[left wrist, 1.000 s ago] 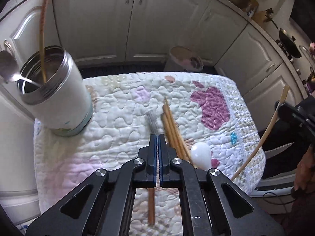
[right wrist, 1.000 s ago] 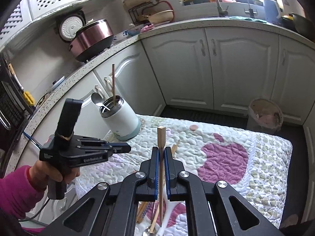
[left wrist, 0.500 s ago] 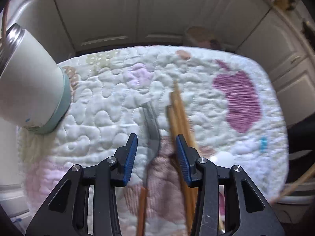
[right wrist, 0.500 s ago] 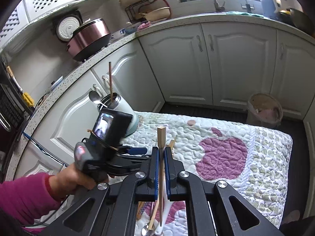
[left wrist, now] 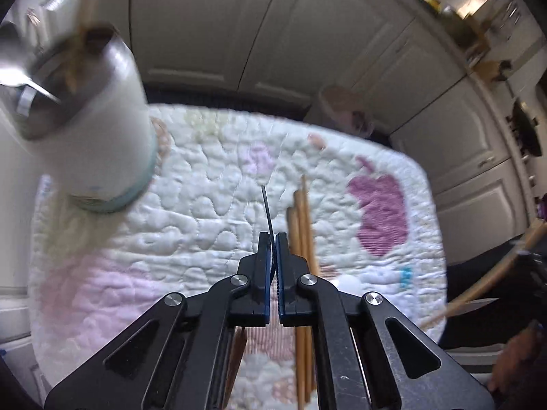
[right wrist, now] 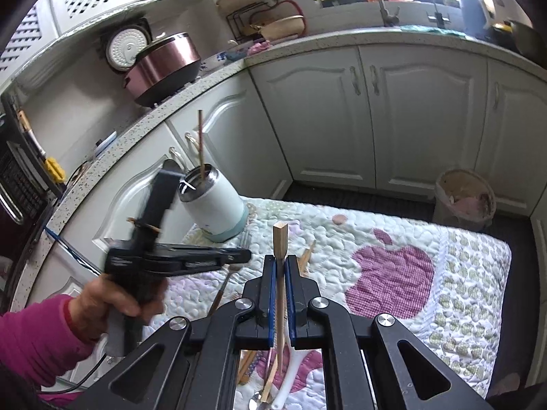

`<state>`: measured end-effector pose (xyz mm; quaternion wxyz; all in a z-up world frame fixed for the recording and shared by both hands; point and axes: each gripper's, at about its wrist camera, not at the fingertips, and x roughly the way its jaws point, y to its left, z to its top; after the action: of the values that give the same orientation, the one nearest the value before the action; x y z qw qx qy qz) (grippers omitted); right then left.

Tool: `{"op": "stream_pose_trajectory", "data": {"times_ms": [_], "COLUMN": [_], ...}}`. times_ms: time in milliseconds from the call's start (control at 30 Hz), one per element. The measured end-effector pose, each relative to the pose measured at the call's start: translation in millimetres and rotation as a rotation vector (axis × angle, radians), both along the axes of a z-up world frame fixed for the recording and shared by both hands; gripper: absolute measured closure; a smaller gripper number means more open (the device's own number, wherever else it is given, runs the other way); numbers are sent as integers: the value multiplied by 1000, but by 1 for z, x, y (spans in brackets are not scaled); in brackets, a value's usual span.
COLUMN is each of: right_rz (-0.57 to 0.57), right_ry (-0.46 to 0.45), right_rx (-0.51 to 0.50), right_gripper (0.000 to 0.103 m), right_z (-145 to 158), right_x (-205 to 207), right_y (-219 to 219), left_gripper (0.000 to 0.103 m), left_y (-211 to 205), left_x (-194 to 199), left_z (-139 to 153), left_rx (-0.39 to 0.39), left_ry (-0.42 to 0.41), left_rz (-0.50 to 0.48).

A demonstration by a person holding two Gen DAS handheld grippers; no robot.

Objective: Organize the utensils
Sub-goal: 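Carry the fork with the left gripper while the right gripper carries the wooden chopstick toward the jar, then lower the chopstick into the white jar and open the right gripper while the left gripper drops the fork in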

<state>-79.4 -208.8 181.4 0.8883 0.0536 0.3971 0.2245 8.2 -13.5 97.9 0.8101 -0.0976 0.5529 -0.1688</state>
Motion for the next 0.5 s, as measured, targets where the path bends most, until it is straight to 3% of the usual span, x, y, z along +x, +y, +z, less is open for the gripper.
{"op": "stream_pose_trajectory", "data": {"times_ms": [300, 500], "right_rz": [53, 91], "right_ry": [-75, -135], "right_rx": [-7, -24], "right_gripper": [98, 98], "right_z": [32, 60], "right_x": [9, 26], "right_y": [35, 66], "left_gripper": [102, 102], "left_y": [34, 47], "left_x": [-26, -22], "left_z": [89, 140], "left_rx": [-81, -119], "left_ry": [-140, -208], "left_rz": [24, 44]}}
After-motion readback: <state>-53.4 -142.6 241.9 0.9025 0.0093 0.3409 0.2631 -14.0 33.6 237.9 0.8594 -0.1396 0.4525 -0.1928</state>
